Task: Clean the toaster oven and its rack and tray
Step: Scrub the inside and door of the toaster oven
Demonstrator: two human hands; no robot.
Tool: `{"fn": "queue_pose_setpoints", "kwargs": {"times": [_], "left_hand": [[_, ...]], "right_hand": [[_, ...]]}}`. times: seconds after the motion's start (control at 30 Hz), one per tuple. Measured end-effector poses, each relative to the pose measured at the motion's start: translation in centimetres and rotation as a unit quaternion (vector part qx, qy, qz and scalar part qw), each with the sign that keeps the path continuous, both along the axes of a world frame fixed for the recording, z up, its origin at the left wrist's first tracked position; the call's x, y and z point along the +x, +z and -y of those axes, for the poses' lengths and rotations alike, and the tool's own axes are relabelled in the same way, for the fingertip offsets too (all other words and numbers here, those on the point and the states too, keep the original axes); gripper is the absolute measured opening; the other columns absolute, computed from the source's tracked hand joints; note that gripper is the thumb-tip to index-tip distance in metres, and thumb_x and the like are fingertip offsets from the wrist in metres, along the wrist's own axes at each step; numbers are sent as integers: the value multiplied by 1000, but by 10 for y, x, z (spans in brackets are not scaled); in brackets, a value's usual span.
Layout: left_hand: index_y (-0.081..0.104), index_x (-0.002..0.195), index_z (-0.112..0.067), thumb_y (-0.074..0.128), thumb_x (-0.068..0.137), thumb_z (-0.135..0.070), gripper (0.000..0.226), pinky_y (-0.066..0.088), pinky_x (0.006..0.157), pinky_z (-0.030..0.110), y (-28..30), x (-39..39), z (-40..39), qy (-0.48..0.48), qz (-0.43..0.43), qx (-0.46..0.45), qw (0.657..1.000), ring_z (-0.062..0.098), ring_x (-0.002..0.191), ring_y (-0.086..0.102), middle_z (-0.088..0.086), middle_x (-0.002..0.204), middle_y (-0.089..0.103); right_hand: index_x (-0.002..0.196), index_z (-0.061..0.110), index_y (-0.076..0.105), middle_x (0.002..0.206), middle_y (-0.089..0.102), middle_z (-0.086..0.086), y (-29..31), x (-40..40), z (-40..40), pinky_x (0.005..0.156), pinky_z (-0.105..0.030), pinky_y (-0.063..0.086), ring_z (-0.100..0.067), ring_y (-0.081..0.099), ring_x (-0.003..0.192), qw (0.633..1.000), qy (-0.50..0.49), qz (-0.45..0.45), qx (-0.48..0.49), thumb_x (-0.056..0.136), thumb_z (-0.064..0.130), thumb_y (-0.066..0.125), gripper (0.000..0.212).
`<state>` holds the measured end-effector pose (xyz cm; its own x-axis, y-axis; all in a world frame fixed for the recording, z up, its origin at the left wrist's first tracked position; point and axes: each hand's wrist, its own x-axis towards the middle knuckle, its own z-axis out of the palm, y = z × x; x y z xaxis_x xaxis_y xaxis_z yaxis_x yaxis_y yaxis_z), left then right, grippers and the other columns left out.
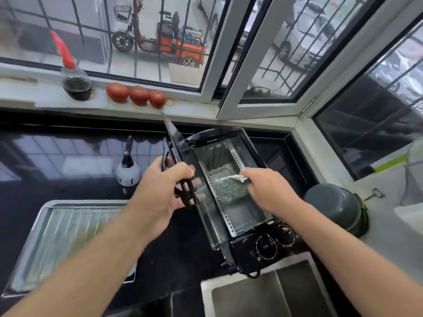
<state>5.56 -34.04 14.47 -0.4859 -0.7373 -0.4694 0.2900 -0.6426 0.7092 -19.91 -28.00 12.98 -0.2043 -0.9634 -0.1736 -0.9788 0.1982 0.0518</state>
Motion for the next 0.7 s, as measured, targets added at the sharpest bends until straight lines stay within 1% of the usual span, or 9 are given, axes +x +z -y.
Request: {"fn": "queue_pose_setpoints", "kwargs": {"times": [0.13,0.23,0.3,0.33,0.43,0.5,0.57,0.6,0.7], "left_hand": [[56,107,-8,72,77,-12,34,57,91,64,-6,8,7,-31,8,-23,999,40,110,72,23,127,67],[56,107,-7,74,75,-16,38,57,93,64,-6,11,9,-49,22,-45,998,39,110,71,23,128,66],[54,118,-3,74,69,-22,56,57,94,62,-4,9,11,-61,36,-54,996,37,110,72,24,130,65],[52,123,-1,74,68,-24,63,58,94,60,-3,8,11,-63,42,-56,996,37,110,72,25,133,62],[53,116,-3,73,65,-25,59,61,89,56,-4,8,12,-62,51,-58,995,37,109,72,28,138,56],[53,108,-14,73,64,-25,49,60,91,57,-2,8,13,-63,50,-57,995,38,109,71,29,136,57],[55,108,-7,73,63,-26,52,59,93,57,-1,7,13,-66,56,-59,995,37,110,70,28,133,59],[54,112,-1,73,63,-26,58,60,92,56,-1,7,12,-66,58,-58,994,37,110,70,27,131,60],[53,120,1,72,62,-28,67,61,89,54,-2,6,11,-57,62,-58,995,35,110,70,23,128,63]], "right_hand": [[118,32,66,97,72,4,16,-31,20,74,-36,54,-22,65,84,997,-22,40,-69,89,12,48,40],[112,23,71,112,72,4,16,-36,43,78,-37,56,-21,66,100,972,179,-78,-131,84,8,51,38],[100,18,72,110,70,-1,-10,-29,51,77,-39,54,-26,63,106,916,346,-204,-13,84,11,48,29],[97,18,71,108,70,-3,-25,-22,51,79,-39,52,-28,60,109,887,378,-249,89,87,13,48,26],[113,18,69,118,69,-6,-50,-2,43,98,-40,42,-28,59,116,802,345,-335,353,97,19,49,25],[134,18,59,138,59,-6,-61,7,33,116,-45,26,-28,50,131,707,344,-411,461,101,30,48,37],[153,14,35,157,37,-7,-70,10,32,123,-47,6,-28,25,149,624,352,-481,505,103,40,40,56],[156,13,24,162,27,-7,-75,5,40,124,-47,0,-28,14,152,608,363,-509,490,104,42,36,61],[157,14,22,163,20,-6,-87,-6,93,123,-49,2,-31,10,152,633,341,-558,414,104,43,32,61]]}}
